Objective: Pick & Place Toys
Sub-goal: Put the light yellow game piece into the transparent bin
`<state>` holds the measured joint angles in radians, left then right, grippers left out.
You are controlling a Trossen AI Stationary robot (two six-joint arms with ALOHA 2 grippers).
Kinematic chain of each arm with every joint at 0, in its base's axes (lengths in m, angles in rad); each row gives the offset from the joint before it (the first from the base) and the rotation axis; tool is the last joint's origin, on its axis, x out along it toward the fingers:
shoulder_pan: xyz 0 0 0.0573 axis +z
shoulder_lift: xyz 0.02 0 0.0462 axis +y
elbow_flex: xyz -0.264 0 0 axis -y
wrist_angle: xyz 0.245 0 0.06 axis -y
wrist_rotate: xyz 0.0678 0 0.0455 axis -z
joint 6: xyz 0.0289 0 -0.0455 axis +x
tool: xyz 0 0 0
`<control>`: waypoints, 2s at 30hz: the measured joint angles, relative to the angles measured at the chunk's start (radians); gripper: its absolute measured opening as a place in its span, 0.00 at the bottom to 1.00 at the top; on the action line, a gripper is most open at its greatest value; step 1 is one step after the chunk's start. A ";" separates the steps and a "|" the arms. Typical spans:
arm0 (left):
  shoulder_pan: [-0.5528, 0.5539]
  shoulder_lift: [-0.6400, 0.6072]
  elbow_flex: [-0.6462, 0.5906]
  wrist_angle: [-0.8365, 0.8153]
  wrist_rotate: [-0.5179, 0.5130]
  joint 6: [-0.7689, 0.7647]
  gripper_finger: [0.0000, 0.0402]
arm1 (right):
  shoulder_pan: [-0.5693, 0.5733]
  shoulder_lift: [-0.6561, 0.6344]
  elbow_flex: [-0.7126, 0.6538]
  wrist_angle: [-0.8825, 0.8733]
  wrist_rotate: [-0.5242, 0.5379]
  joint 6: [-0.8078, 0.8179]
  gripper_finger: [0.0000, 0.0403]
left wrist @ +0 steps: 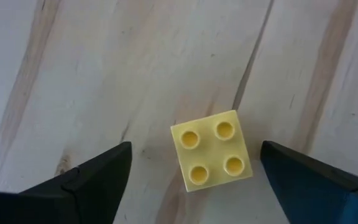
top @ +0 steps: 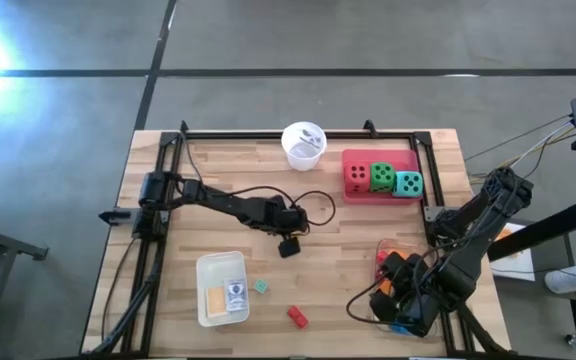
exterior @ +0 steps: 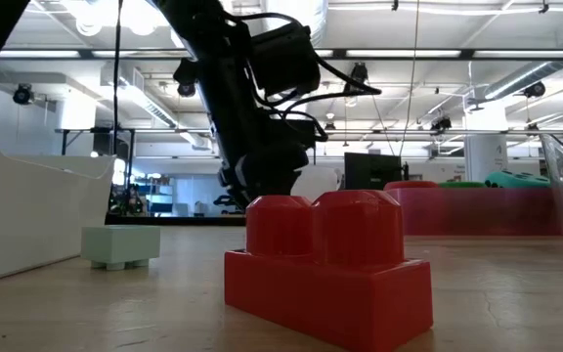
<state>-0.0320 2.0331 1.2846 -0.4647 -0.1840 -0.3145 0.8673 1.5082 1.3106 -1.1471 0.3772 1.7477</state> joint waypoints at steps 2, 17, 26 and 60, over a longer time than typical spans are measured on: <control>0.000 0.004 0.001 0.004 0.002 0.000 0.86 | 0.000 0.000 0.000 0.000 0.000 0.000 0.84; 0.000 0.006 0.001 0.031 0.049 -0.004 0.38 | -0.002 0.000 -0.004 0.002 0.076 0.031 0.84; 0.000 0.004 0.002 0.018 0.126 -0.034 0.34 | -0.002 0.015 -0.004 0.008 0.150 0.031 0.84; 0.014 -0.358 0.001 0.803 0.766 -0.690 0.34 | -0.174 0.108 0.293 0.081 0.613 -0.754 0.83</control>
<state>-0.0182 1.6756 1.2853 0.3381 0.5818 -1.0044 0.6936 1.6162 1.6032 -1.0660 0.9897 0.9933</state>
